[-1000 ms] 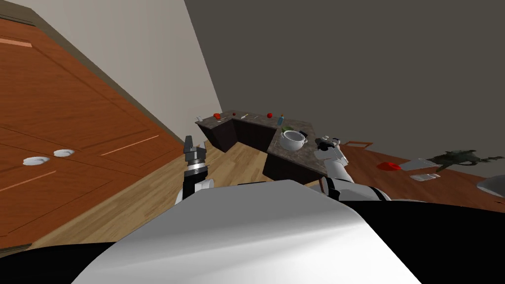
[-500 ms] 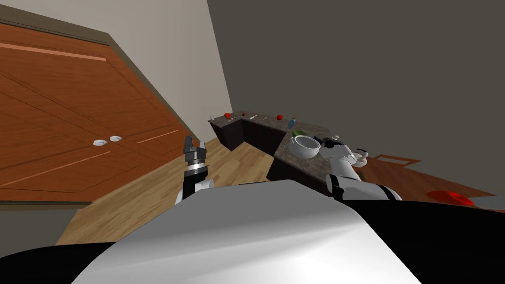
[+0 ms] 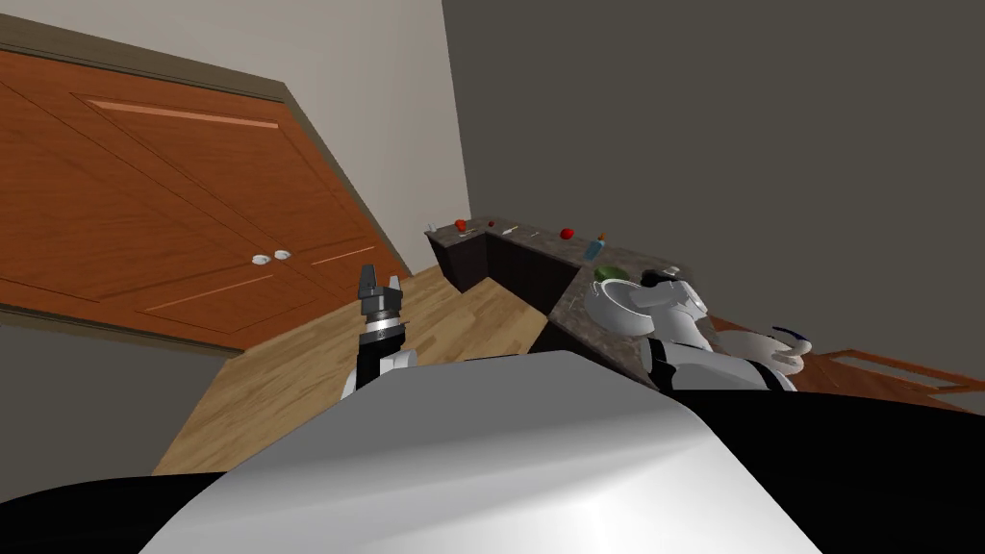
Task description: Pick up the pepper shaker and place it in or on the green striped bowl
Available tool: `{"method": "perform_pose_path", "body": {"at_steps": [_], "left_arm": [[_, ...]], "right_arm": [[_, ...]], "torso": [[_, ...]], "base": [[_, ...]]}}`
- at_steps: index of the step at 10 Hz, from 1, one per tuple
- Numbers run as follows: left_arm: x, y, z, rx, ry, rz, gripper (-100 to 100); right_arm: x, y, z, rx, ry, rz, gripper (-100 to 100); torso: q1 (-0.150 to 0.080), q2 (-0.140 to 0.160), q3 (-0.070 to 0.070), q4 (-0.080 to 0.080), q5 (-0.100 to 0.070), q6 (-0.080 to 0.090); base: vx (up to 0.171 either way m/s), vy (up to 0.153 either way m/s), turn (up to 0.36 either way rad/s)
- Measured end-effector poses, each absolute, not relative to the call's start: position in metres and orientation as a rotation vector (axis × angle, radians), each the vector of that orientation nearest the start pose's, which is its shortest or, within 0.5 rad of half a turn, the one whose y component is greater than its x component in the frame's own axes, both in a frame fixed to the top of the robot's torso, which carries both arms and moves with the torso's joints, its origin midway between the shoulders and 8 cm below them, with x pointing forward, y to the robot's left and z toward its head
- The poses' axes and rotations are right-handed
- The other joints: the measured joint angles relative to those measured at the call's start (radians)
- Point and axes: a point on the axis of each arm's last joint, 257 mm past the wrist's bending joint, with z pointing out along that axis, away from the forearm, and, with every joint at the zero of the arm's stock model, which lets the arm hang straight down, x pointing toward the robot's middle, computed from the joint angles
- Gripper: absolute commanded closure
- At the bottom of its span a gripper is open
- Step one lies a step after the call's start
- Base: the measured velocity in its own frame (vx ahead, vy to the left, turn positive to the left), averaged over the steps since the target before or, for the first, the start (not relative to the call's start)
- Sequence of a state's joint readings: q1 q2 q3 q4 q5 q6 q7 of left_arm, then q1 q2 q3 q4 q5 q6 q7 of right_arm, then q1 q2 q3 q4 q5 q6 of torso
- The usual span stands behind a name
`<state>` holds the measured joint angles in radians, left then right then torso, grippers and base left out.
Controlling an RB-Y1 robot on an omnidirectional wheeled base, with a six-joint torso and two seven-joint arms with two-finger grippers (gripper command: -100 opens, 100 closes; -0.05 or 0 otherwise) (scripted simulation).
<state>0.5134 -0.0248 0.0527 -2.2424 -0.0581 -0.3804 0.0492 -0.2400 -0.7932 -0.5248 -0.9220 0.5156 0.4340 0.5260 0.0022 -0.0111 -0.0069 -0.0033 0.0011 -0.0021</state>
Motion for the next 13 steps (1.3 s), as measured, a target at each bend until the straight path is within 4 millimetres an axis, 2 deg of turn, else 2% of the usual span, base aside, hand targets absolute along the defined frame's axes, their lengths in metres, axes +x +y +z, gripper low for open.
{"method": "perform_pose_path", "body": {"at_steps": [3, 6, 7, 11, 12, 13], "left_arm": [[0.364, 0.303, -0.021, -0.795, 0.718, -1.208, 0], [0.364, 0.303, -0.021, -0.795, 0.718, -1.208, 0], [0.364, 0.303, -0.021, -0.795, 0.718, -1.208, 0], [0.364, 0.303, -0.021, -0.795, 0.717, -1.208, 0], [0.364, 0.303, -0.021, -0.795, 0.717, -1.208, 0], [0.364, 0.303, -0.021, -0.795, 0.717, -1.208, 0]], "right_arm": [[0.360, -0.839, -0.165, 0.979, 1.582, -0.870, 100], [0.347, -0.844, -0.172, 1.008, 1.586, -0.915, 100], [0.346, -0.844, -0.172, 1.009, 1.586, -0.916, -100], [0.347, -0.844, -0.172, 1.008, 1.586, -0.916, -100], [0.347, -0.844, -0.172, 1.008, 1.586, -0.916, 0], [0.347, -0.844, -0.172, 1.008, 1.586, -0.916, -100]], "torso": [[0.000, -0.005, -0.003, -0.001, 0.000, -0.002], [-0.001, 0.002, 0.001, 0.000, 0.000, 0.002], [0.001, 0.005, 0.003, 0.001, 0.000, 0.003], [0.003, 0.009, 0.005, 0.002, 0.001, 0.003], [0.003, 0.010, 0.005, 0.002, 0.001, 0.003], [0.003, 0.010, 0.005, 0.002, 0.001, 0.003]], "base": [[0.148, -0.035, 0.260], [0.064, -0.037, 0.084], [0.008, -0.004, 0.002], [0.000, 0.000, 0.000], [0.000, 0.000, 0.000], [-0.069, -0.015, 0.142]]}}
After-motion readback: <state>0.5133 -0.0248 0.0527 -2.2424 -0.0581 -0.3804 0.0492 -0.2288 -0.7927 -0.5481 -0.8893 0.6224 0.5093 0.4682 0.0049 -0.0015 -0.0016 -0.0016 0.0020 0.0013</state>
